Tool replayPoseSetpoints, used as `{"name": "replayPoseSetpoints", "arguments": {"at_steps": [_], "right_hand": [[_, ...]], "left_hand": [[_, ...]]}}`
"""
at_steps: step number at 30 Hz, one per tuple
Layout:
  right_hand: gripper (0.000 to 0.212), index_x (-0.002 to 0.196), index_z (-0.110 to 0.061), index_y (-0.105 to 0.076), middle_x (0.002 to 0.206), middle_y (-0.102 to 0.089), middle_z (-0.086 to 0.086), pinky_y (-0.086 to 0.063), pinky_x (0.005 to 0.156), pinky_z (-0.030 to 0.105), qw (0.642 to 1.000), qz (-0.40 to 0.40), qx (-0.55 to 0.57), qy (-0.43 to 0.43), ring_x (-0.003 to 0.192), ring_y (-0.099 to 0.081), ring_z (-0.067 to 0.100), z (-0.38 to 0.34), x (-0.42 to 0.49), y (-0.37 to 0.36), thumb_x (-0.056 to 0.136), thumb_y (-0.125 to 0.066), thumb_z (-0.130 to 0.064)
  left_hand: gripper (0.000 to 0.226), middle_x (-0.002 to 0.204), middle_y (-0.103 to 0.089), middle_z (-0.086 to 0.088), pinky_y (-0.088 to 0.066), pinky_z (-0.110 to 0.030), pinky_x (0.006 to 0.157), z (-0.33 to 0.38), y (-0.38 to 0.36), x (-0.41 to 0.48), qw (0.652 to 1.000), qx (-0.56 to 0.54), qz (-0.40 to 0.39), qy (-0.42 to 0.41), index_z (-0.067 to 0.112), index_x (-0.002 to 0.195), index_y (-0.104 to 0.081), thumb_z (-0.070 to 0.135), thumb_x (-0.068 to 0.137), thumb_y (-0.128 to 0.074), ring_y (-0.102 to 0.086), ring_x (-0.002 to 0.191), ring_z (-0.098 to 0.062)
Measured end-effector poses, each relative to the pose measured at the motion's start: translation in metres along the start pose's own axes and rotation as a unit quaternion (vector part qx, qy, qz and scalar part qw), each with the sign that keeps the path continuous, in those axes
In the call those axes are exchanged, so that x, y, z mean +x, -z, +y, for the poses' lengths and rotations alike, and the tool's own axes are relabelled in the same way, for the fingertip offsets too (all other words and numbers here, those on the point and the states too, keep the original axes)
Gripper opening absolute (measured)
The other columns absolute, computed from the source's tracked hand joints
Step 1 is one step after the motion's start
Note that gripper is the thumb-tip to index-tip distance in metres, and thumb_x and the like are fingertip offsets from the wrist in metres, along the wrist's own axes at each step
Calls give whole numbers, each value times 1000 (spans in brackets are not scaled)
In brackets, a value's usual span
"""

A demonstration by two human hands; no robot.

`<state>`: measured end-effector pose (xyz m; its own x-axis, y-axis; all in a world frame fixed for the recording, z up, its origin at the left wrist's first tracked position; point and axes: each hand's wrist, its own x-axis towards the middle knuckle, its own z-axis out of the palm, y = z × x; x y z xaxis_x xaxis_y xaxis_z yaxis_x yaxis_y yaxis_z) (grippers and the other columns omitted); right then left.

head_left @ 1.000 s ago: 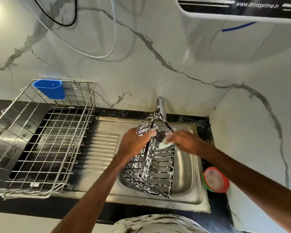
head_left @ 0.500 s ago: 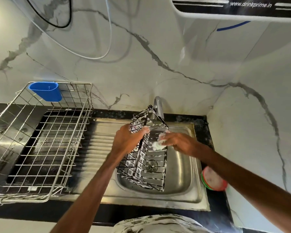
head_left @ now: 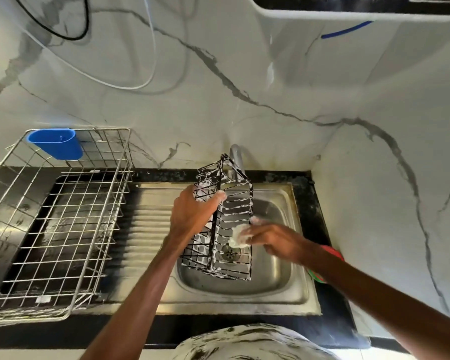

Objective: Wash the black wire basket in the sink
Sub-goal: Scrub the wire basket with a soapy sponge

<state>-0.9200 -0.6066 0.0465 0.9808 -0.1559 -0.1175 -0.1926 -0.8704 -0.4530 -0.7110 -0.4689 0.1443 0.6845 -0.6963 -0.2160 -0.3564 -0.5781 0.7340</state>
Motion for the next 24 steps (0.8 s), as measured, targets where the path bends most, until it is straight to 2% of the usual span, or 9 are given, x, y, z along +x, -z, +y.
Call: {"name": "replayPoseSetpoints", "arguments": {"at_steps": [2,4,7,9,13,16,20,21,24], "right_hand": [[52,135,-18,-63,153,-48,0,-14,124,28,999,27,-17,-19,146,-37,15,11,4,4,91,-49,7],[49,131,-21,-67,148,-54,-6,-23,124,36,997,68,-23,1,142,-42,7,14,-1,-8,91,-44,-2],[50,120,-17,-72,143,-59,-1,-38,118,40,996,84,-11,26,139,-49,14,-22,-26,-26,81,-52,8],[57,120,-14,-73,142,-60,2,-34,119,36,995,77,5,64,139,-48,19,-50,-40,-39,75,-53,13],[55,126,-17,-70,141,-61,0,-32,121,42,995,59,-26,74,137,-50,13,-46,-48,-40,82,-41,1],[53,125,-22,-70,138,-63,-1,-46,110,46,990,106,-87,23,134,-55,21,-31,-33,-24,86,-40,-1],[49,115,-18,-75,131,-68,2,-51,105,48,984,150,-92,-20,130,-58,20,-39,-27,-25,87,-39,0],[50,114,-17,-75,132,-67,1,-53,103,45,987,141,-81,-15,132,-56,19,-47,-32,-34,85,-39,-1],[53,113,-15,-75,143,-59,0,-43,114,44,997,71,-6,13,143,-43,17,-67,-49,-67,79,-37,-4]], "left_hand": [[87,148,-58,-11,-48,-32,98,3,-3,-1,1000,1,1,-8,9,147,-50,65,84,-71,-61,128,-27],[91,146,-60,-10,-54,-40,102,6,-4,-2,1000,2,6,-13,12,146,-52,72,81,-69,-64,125,-26],[103,143,-63,-8,-58,-46,99,5,-5,2,1000,1,11,-13,14,144,-55,85,70,-61,-66,122,-25],[107,147,-59,-10,-56,-45,101,6,-3,3,1000,-1,9,-13,12,148,-51,85,70,-61,-64,126,-28],[98,152,-53,-14,-50,-40,104,3,-2,7,999,3,-27,-29,8,151,-47,73,81,-69,-59,133,-31],[100,151,-56,-10,-49,-39,105,0,-3,9,997,-5,-54,-46,12,147,-52,80,75,-64,-59,132,-27],[90,157,-48,-10,-43,-38,108,-6,-9,11,995,1,-74,-63,12,153,-44,66,85,-70,-51,140,-27],[92,157,-48,-9,-43,-37,107,-8,-10,12,995,4,-76,-67,13,153,-44,68,85,-69,-51,140,-27],[98,157,-48,-9,-43,-35,105,-15,-9,14,994,11,-90,-61,14,153,-44,77,81,-64,-52,139,-27]]}}
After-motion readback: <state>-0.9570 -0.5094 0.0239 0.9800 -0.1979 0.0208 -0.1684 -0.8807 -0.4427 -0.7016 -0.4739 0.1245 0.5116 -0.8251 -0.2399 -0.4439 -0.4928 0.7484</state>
